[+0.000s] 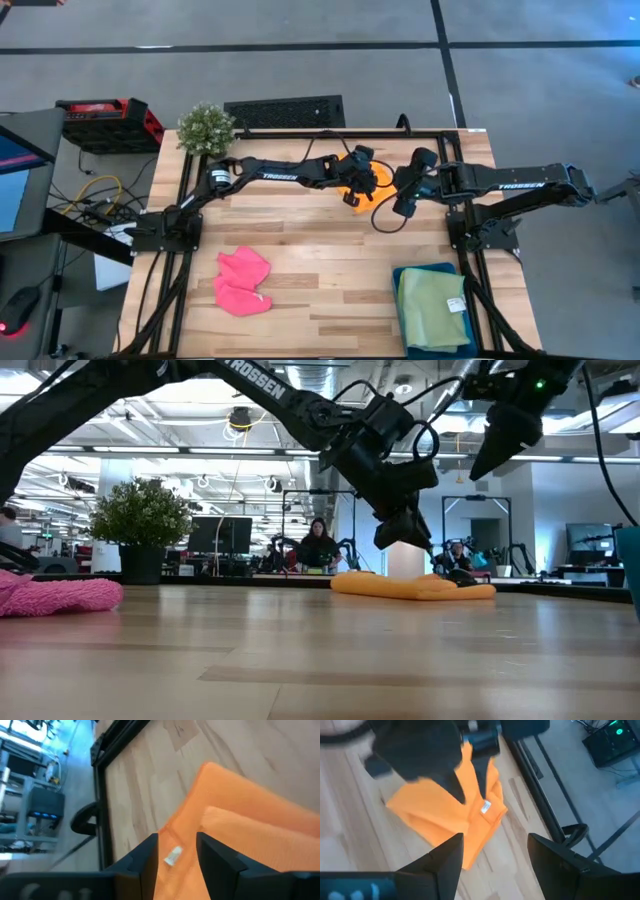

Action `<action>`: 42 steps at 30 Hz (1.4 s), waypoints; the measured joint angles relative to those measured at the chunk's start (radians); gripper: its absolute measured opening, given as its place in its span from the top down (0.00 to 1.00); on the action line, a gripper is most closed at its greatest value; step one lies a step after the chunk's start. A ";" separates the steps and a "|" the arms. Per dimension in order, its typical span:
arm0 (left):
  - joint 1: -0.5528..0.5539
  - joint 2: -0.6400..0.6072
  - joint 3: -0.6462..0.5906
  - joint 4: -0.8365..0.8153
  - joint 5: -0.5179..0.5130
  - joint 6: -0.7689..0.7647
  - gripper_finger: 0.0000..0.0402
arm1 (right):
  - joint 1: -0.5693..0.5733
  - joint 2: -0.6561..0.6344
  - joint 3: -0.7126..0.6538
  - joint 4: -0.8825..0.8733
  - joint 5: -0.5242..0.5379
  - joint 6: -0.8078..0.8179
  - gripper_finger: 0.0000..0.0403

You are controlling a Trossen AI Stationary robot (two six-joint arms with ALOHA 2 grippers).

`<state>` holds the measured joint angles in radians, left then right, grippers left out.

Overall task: Fold microfiber towels
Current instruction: Put the folded orange microfiber towel into the blue bin

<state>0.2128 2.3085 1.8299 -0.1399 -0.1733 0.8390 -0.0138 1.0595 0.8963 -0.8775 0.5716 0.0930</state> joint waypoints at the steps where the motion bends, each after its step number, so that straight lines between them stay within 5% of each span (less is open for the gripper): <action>1: -0.005 -0.006 -0.001 -0.012 -0.006 -0.019 0.68 | 0.001 0.000 0.000 -0.014 -0.001 -0.013 0.40; 14: -0.064 -0.214 -0.001 -0.474 -0.005 -0.233 0.67 | 0.001 0.062 -0.091 0.035 -0.327 -0.442 0.40; 26: -0.151 -0.355 -0.001 -0.752 -0.008 -0.421 0.67 | -0.067 0.316 -0.142 0.354 -0.322 -0.632 0.40; 42: -0.240 -0.433 0.000 -0.849 -0.140 -0.493 0.67 | -0.197 0.531 -0.142 0.466 -0.308 -0.723 0.40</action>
<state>-0.0277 1.8755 1.8297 -0.9892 -0.3131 0.3456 -0.2106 1.5905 0.7547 -0.4117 0.2632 -0.6296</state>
